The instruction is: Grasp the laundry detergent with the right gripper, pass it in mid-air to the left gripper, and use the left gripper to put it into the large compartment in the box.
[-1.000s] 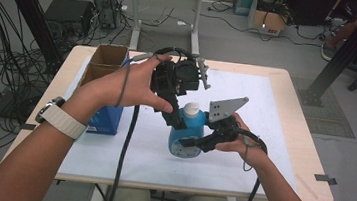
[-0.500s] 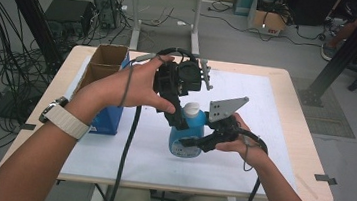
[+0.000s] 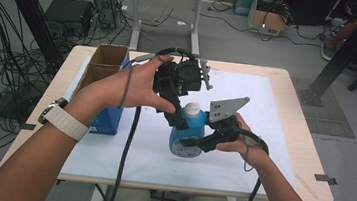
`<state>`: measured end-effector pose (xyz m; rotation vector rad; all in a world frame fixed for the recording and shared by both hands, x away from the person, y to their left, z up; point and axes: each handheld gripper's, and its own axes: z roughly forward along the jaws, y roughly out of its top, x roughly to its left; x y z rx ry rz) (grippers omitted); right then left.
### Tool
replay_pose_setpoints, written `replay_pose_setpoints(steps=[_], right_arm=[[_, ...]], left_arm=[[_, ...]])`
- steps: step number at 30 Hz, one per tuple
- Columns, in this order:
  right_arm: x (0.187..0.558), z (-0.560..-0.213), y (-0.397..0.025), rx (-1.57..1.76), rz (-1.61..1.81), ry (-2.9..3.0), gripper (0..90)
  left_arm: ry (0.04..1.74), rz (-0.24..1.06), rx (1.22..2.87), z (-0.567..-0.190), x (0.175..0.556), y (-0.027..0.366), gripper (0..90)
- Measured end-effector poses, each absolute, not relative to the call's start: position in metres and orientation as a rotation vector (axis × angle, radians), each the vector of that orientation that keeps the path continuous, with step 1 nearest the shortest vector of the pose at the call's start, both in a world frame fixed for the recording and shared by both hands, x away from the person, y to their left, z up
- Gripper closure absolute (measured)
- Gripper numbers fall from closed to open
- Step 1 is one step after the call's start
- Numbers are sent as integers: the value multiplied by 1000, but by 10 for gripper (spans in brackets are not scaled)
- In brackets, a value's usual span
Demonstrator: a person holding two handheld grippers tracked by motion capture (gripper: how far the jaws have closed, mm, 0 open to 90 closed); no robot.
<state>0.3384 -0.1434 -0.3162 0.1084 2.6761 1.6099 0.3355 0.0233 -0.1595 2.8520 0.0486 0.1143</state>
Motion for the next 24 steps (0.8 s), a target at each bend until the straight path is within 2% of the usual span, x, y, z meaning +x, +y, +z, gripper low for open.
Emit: replay_pose_setpoints(steps=[24], right_arm=[[338, -316, -144, 117, 1602, 2676, 431]], left_arm=[[54, 119, 2850, -159, 336, 24, 78]])
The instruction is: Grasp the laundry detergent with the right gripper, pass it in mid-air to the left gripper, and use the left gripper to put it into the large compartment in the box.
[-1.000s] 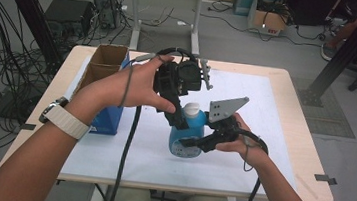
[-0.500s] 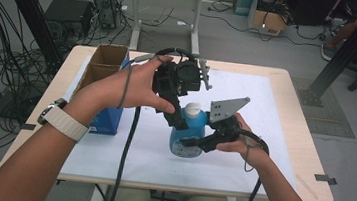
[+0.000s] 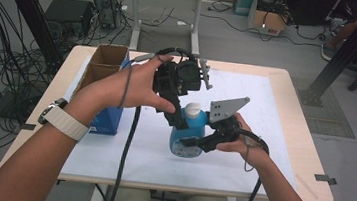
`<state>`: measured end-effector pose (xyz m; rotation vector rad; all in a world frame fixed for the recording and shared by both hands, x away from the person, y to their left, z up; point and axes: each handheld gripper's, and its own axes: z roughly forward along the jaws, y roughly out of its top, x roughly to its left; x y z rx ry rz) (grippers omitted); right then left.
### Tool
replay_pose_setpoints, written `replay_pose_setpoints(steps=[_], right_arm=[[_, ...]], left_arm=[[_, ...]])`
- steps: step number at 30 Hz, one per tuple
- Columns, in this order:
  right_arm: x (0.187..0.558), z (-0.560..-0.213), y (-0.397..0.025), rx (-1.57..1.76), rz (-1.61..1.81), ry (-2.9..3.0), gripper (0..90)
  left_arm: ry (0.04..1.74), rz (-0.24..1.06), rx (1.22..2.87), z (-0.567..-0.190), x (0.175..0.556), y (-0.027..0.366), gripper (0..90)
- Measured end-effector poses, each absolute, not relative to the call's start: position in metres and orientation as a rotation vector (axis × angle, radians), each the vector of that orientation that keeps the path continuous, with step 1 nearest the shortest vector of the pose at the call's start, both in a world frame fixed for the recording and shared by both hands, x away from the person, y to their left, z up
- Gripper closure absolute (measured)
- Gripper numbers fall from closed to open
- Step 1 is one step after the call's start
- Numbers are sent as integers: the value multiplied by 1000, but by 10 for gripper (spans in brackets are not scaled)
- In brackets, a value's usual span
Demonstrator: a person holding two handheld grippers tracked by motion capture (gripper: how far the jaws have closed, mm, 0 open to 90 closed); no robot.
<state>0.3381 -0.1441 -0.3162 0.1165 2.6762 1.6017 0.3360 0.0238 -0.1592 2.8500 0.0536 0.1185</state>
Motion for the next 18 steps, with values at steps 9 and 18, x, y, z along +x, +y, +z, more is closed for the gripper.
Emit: replay_pose_setpoints(steps=[9, 18], right_arm=[[338, -314, -145, 118, 1597, 2676, 431], [339, -313, -147, 127, 1589, 2676, 431]], left_arm=[[57, 120, 2843, -156, 336, 25, 80], [62, 124, 2842, -158, 336, 26, 80]])
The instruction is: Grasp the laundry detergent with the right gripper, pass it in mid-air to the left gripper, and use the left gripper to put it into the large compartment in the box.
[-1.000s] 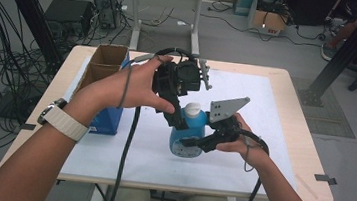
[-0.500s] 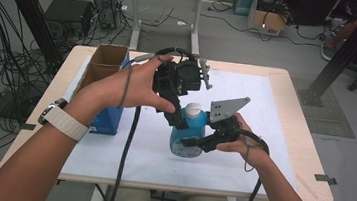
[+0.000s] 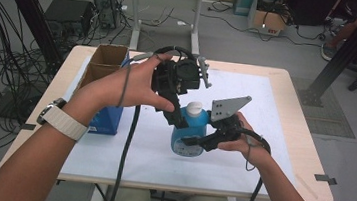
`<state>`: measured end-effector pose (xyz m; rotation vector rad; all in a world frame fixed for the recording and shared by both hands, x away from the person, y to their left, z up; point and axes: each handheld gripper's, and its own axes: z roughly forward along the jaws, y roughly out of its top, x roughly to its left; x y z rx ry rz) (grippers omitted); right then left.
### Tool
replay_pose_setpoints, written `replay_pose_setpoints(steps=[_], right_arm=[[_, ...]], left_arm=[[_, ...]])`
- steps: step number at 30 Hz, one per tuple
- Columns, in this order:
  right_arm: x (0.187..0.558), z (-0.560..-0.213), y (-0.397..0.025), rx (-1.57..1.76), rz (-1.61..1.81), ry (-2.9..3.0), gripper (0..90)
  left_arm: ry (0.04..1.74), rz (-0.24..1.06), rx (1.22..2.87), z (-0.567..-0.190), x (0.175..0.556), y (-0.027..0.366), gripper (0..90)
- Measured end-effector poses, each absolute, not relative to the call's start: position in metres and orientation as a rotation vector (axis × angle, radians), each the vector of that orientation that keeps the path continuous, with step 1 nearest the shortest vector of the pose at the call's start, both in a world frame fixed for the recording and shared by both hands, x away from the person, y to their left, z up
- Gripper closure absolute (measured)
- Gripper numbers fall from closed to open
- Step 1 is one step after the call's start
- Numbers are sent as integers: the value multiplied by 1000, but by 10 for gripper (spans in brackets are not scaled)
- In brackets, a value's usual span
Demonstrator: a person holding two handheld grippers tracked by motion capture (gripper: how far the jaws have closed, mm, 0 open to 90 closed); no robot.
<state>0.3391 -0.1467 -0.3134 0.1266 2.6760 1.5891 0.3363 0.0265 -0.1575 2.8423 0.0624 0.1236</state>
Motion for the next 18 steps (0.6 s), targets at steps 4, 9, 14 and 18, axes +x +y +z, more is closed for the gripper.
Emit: replay_pose_setpoints(steps=[4, 9, 14, 18], right_arm=[[339, -314, -147, 130, 1592, 2673, 431], [339, -314, -147, 133, 1589, 2681, 431], [339, -314, -147, 131, 1590, 2675, 431], [339, -314, -147, 131, 1589, 2676, 431]], left_arm=[[63, 122, 2843, -158, 336, 27, 80], [65, 121, 2844, -158, 336, 27, 80], [65, 123, 2845, -158, 336, 27, 80], [64, 125, 2842, -158, 336, 27, 80]])
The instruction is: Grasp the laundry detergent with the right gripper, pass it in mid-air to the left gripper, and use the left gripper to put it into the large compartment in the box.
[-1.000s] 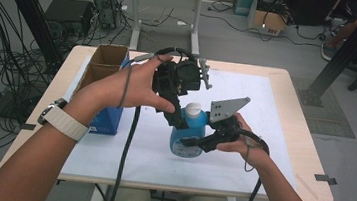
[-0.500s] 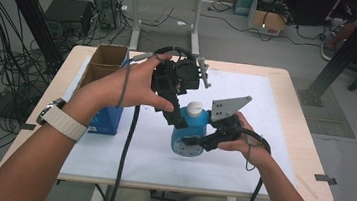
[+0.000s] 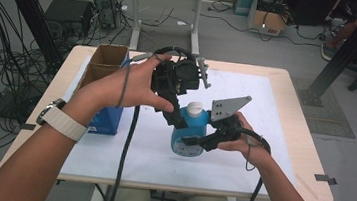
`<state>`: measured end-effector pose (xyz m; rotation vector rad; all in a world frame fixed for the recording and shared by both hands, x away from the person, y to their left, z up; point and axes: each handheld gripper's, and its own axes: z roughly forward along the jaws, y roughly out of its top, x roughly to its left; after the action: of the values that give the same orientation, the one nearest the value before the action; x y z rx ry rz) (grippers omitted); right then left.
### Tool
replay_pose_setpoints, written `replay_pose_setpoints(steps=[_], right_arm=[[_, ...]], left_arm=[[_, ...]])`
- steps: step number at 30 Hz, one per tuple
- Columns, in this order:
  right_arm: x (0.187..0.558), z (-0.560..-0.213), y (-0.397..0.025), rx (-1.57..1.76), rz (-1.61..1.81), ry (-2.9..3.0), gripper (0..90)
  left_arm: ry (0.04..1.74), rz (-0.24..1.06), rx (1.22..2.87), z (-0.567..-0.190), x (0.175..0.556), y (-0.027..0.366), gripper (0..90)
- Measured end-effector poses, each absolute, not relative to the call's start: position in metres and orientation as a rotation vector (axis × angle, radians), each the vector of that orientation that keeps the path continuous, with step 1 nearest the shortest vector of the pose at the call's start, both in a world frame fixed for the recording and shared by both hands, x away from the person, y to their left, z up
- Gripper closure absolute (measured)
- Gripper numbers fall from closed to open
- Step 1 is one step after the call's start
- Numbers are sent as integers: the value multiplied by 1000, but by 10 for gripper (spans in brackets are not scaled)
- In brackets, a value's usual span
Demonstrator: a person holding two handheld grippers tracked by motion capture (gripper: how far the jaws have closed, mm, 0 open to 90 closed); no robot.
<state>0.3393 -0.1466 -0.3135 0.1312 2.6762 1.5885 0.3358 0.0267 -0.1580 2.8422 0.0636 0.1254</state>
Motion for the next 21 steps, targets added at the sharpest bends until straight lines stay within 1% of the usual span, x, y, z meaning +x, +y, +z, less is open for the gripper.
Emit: replay_pose_setpoints(steps=[21], right_arm=[[339, -313, -146, 129, 1584, 2679, 430]], left_arm=[[62, 126, 2849, -158, 336, 26, 80]])
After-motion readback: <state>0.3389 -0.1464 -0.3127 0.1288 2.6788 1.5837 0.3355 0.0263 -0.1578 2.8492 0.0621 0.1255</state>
